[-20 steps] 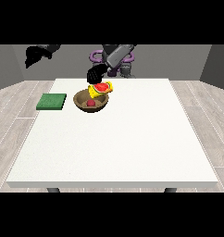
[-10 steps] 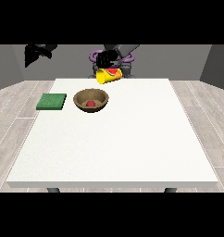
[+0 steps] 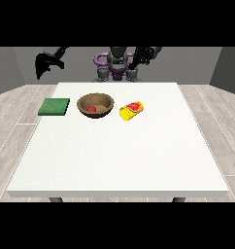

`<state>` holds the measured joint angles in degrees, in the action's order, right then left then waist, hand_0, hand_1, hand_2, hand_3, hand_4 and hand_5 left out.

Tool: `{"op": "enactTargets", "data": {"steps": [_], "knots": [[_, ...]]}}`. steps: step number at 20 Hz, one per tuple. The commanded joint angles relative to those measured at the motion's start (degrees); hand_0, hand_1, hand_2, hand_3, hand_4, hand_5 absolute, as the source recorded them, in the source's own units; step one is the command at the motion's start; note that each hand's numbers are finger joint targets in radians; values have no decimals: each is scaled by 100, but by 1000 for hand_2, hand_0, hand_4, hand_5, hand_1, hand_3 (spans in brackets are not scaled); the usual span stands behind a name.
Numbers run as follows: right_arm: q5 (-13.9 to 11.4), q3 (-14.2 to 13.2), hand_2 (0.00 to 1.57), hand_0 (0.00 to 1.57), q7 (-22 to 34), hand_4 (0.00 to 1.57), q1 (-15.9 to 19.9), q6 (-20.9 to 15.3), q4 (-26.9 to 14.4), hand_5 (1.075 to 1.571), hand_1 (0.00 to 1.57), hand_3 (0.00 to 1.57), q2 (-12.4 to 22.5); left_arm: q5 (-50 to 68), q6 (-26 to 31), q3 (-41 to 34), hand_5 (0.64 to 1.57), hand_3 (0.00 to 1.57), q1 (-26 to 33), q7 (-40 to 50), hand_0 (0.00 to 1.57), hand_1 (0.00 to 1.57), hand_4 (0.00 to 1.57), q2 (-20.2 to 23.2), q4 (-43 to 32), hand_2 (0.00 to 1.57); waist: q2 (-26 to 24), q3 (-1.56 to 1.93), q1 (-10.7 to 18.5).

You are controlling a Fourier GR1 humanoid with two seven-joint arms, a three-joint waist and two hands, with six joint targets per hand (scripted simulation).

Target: Pick the cup and pour the ball into the bowl, then pick the bowl and place it on the pad

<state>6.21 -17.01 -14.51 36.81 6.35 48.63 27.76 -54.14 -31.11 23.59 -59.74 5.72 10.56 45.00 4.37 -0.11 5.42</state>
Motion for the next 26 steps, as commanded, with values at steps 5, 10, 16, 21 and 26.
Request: {"op": "enactTargets", "data": {"steps": [5,10,16,21,26], "knots": [[86,136,499,0,204,607,180,-118,262,1570,0,626,-408,3191,821,-1763,1466,344,339,-1027,585,585,1149,-715,899,396,354,-87,97],[165,81,436,0,199,659,94,-194,236,1571,0,466,-550,5290,2128,-2873,1560,0,224,-1162,0,0,524,-1017,1541,0,475,-72,363],[216,123,349,0,38,399,-385,-230,343,1571,0,173,-862,7036,4396,-4020,1545,0,219,-661,0,0,363,283,1374,0,446,-10,584],[24,511,0,0,-71,0,-485,-480,687,1568,0,0,-1422,7647,5071,-4772,1551,0,164,-267,0,0,294,1409,745,0,542,5,88],[79,496,0,0,-69,0,-459,-250,342,1570,0,0,-1356,8044,5397,-4945,1555,0,319,47,0,0,211,1784,657,0,543,12,32]]}}
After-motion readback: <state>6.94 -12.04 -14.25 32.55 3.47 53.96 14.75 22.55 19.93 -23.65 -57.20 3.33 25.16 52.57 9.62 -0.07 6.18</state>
